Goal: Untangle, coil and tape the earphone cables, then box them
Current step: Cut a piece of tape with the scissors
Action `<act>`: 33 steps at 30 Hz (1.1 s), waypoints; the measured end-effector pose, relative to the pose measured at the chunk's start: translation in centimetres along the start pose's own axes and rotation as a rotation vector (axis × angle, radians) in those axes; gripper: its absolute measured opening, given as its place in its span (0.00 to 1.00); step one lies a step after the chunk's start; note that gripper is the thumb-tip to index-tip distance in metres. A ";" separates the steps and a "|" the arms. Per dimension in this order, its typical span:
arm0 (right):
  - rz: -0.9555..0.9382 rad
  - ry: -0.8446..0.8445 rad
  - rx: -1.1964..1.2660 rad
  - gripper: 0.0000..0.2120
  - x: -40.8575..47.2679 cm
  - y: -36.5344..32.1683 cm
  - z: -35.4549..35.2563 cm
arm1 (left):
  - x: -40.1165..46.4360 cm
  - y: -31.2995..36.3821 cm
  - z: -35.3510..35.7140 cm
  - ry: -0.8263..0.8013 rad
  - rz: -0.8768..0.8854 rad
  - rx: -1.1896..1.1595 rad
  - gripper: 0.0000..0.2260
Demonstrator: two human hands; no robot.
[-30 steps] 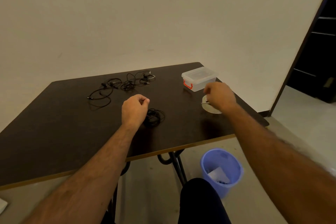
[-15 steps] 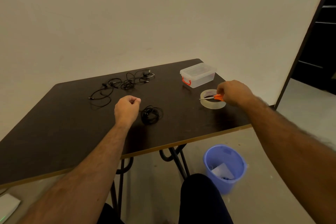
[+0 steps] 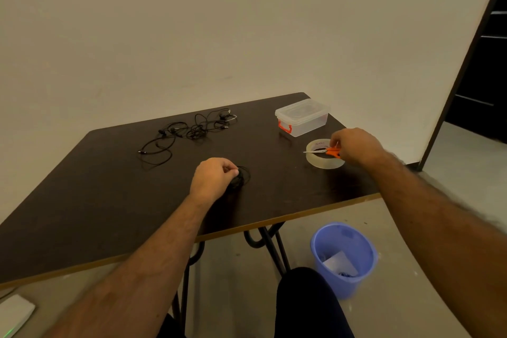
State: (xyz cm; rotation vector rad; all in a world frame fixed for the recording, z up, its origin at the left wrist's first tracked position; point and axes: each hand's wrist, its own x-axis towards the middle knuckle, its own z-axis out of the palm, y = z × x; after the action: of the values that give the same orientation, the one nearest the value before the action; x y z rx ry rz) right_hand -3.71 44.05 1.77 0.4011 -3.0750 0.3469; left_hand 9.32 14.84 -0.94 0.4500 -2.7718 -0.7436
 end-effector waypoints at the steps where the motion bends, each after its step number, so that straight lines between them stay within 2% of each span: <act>1: 0.000 0.002 0.006 0.17 0.0 0.0 0.0 | -0.1 0.1 0.2 -0.017 0.019 0.043 0.09; 5: 0.001 0.006 0.004 0.17 -0.2 0.1 0.1 | -0.3 0.2 0.7 -0.024 0.022 0.092 0.15; 10: 0.008 0.020 0.021 0.18 -0.3 0.1 0.0 | -0.5 0.0 0.6 0.021 0.010 0.056 0.15; 20: -0.008 0.063 0.116 0.16 -0.4 -0.1 -0.1 | -0.5 0.0 -0.4 0.128 -0.006 -0.080 0.08; 24: 0.006 0.077 0.353 0.16 -0.3 0.2 -0.4 | -0.7 0.6 -0.5 0.188 0.010 -0.137 0.07; 27: 0.063 0.053 0.664 0.19 -0.6 1.1 -0.8 | -0.9 2.3 -0.2 0.229 0.049 -0.188 0.06; 30: 0.151 0.012 0.899 0.23 -1.2 2.1 -1.0 | -0.8 5.5 1.3 0.142 0.113 -0.197 0.08; 33: 0.170 0.047 0.857 0.19 -1.5 2.3 -0.6 | -0.4 8.9 3.9 -0.001 0.116 -0.159 0.12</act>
State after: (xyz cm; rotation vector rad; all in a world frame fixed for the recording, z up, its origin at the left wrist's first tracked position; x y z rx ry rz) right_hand -2.83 46.78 1.80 0.1195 -2.7445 1.6453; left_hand 6.43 24.10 0.32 0.2563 -2.6855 -0.9263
